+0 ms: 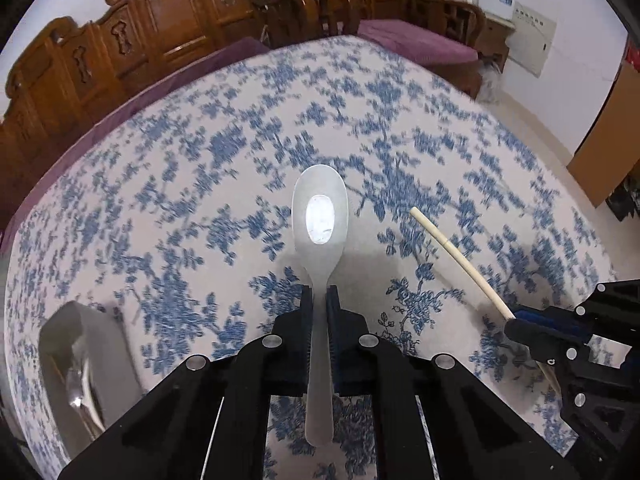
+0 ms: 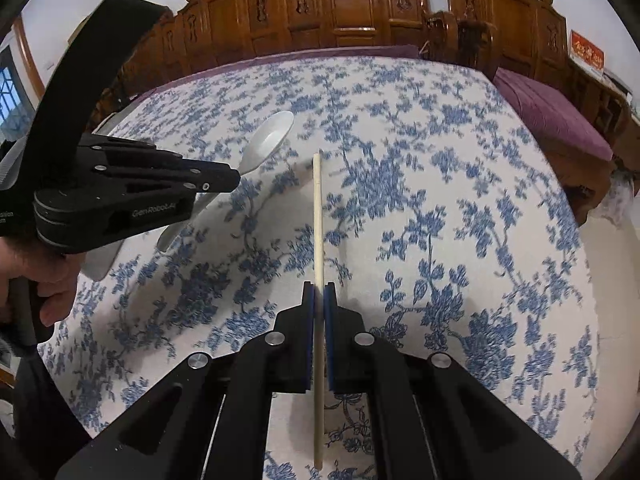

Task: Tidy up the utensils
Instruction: 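Grasp the white plastic spoon with the left gripper while the right gripper holds the chopstick, then carry the white spoon and chopstick over the grey tray and lower them in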

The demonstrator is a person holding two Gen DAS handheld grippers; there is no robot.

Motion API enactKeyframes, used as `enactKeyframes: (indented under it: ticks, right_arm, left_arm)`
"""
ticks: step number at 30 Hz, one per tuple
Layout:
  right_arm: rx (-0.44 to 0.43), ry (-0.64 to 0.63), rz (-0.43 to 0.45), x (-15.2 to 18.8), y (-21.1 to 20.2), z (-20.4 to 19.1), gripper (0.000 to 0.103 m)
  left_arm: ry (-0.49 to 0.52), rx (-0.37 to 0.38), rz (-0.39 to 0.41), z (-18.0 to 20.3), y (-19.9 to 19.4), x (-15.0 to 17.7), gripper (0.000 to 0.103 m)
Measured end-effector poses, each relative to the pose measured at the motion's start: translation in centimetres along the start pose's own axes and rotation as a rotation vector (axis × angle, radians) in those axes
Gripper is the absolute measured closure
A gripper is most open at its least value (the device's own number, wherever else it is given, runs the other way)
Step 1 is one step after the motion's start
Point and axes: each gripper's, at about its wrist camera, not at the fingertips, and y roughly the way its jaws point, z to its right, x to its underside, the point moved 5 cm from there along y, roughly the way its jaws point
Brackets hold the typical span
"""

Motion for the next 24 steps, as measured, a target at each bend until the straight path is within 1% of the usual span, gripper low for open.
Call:
enactKeyframes:
  ticks: [6,14,18,24]
  right_arm:
    - [0.007,-0.018,0.045,-1.5,-2.6,-1.6,0.097]
    - [-0.007,-0.063,0.089,-3.3,-4.6,-5.6,0.097]
    - [-0.018,-0.089,0.098,-4.0,-4.9,-7.8,0.097]
    - [-0.038,-0.126,0.101,-4.8,-4.6,-11.2,0.097]
  left_arm:
    - [-0.006,-0.006,0.059,-1.1,-4.1,0.0,0.097]
    - [-0.042,-0.025,0.124,-3.9,-9.3,0.9,0.097]
    - [-0.066,-0.035,0.141,-5.6,-11.0,2.0,0.097]
    - [-0.097,-0.058,0.146,-8.4,-12.2,3.5,0.097]
